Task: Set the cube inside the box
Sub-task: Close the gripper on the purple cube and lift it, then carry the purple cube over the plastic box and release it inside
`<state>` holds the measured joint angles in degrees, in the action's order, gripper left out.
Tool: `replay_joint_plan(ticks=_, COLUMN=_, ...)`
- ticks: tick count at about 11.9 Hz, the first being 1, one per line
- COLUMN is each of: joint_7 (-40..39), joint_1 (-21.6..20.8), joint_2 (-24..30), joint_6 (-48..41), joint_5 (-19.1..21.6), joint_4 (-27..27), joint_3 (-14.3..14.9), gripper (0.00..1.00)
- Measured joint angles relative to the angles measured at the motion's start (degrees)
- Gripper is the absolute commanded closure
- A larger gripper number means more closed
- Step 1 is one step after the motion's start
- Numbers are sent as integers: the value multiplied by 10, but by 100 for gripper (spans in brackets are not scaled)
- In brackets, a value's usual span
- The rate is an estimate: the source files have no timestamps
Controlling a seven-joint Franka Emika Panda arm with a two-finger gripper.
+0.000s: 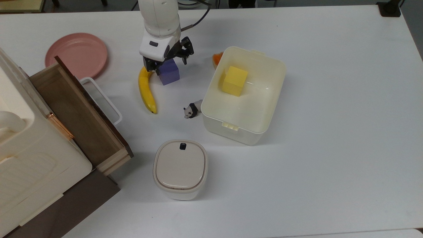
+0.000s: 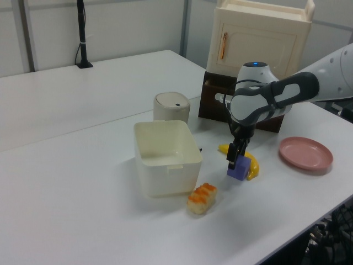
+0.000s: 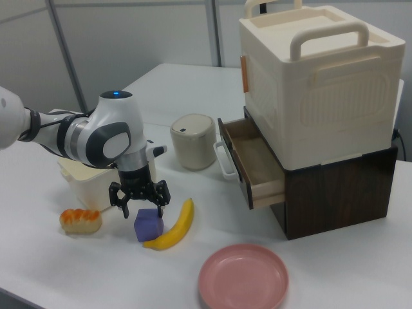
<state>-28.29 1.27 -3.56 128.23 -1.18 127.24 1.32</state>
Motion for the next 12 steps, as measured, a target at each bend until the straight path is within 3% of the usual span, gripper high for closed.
replay_joint_plan(ticks=2, joint_7=0, joint_1=0, joint_2=-1, joint_6=0, joint_5=-3, joint_4=-1, joint_3=0, gripper=4)
replay_joint_plan(ticks=3, joint_7=0, joint_1=0, joint_2=-1, joint_6=0, joint_5=-5, joint_4=-1, joint_3=0, gripper=22)
replay_joint_plan(ticks=4, joint_7=0, joint_1=0, joint_2=-3, joint_6=0, joint_5=-6, joint_4=-1, joint_3=0, gripper=54)
replay_joint_plan(ticks=5, joint_7=0, joint_1=0, joint_2=-5, joint_6=0, joint_5=-9, joint_4=-1, joint_3=0, gripper=65)
replay_joint_plan(ticks=6, joint_7=0, joint_1=0, joint_2=-6, joint_6=0, joint_5=-14, joint_4=-1, joint_3=0, gripper=69)
replay_joint_plan(ticks=12, joint_7=49, joint_1=0, joint_2=2, joint_6=0, joint_5=-16, joint_4=-40, joint_3=0, gripper=69)
